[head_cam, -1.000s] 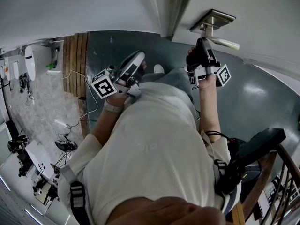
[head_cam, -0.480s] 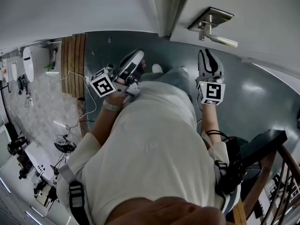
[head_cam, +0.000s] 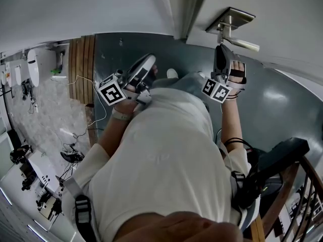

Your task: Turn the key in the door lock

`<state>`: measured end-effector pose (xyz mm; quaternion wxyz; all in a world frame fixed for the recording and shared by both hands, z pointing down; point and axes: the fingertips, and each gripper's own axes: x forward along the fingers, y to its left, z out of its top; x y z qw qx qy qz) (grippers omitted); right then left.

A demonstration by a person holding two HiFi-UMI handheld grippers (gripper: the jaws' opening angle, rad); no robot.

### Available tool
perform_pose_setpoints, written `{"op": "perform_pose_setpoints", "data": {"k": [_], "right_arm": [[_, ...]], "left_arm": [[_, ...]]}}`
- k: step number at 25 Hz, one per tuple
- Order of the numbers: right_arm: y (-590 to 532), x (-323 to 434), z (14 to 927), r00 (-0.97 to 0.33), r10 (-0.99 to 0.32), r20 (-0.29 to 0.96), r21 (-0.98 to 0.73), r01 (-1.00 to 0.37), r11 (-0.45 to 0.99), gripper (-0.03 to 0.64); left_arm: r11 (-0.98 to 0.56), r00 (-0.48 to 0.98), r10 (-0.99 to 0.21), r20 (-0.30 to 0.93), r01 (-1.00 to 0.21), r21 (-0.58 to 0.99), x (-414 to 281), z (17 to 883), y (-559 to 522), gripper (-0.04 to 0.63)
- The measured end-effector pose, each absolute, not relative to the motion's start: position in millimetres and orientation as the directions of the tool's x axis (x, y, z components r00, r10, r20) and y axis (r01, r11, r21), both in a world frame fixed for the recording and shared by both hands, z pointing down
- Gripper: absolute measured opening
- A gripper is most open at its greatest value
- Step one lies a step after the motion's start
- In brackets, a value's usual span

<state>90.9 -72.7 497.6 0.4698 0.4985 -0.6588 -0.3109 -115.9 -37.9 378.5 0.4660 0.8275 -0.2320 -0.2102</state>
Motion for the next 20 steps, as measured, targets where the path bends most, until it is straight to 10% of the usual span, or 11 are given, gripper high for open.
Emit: {"op": "perform_pose_setpoints", "data": {"k": [20], "right_arm": [[-81.6, 94.1, 493.9, -0.04, -0.967, 0.251, 0.915, -0.316, 0.251, 0.078]], "left_arm": [[-0.444, 0.796, -0.59, -0.134, -0.182, 0.878, -119.0, 378.6, -38.3, 0.009]]}}
